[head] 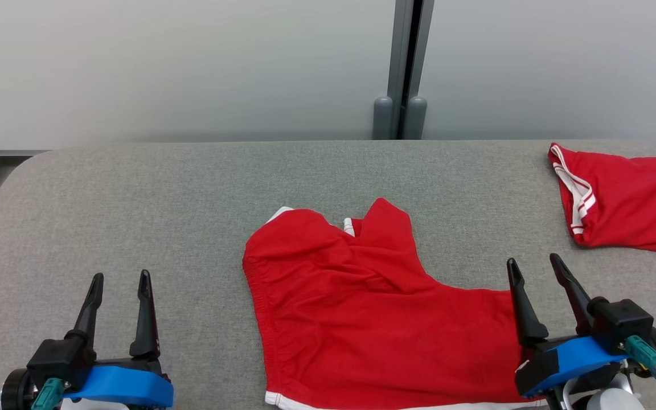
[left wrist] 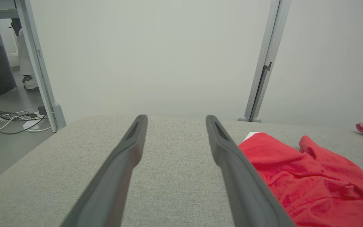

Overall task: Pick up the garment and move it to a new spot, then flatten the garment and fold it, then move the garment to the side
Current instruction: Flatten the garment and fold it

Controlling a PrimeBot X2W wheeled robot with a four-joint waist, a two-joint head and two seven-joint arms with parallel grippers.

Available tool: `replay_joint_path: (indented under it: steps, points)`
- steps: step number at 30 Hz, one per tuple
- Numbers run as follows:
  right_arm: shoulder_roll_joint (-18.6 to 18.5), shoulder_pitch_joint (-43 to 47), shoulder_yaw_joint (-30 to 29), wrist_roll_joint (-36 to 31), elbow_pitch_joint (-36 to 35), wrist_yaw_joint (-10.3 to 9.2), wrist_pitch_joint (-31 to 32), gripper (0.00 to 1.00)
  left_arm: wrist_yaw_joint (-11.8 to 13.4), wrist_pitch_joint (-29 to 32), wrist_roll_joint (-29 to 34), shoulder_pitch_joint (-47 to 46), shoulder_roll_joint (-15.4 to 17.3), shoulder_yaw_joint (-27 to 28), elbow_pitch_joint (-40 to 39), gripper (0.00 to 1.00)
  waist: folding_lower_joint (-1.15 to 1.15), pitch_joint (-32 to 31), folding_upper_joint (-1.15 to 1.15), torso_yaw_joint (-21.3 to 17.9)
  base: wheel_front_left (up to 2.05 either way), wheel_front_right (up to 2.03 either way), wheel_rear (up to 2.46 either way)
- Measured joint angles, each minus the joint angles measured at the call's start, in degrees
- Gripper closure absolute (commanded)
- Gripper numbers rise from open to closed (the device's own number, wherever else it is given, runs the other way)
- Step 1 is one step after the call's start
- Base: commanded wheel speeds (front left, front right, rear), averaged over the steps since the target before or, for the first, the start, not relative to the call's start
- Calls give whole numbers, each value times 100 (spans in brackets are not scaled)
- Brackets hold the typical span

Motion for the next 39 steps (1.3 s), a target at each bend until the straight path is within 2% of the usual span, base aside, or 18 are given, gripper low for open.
replay_joint_path:
  steps: [6,15,30,39]
  points:
    - [1,53,-65,-2,105,0,49,0,0,1,4,23,12,-81,7,0,0,-3,0,-13,0,0,0]
    - [0,465,-368,-125,455,0,145,0,-27,48,11,66,23,-1022,388,0,1,-46,0,-33,0,0,0]
    - [2,804,-296,-52,1063,0,197,0,-32,312,-498,142,602,-2851,866,0,0,119,0,-231,0,0,0]
    - [0,800,-185,63,1454,0,188,0,-32,350,-790,161,771,-3410,1087,0,1,181,0,-251,0,0,0]
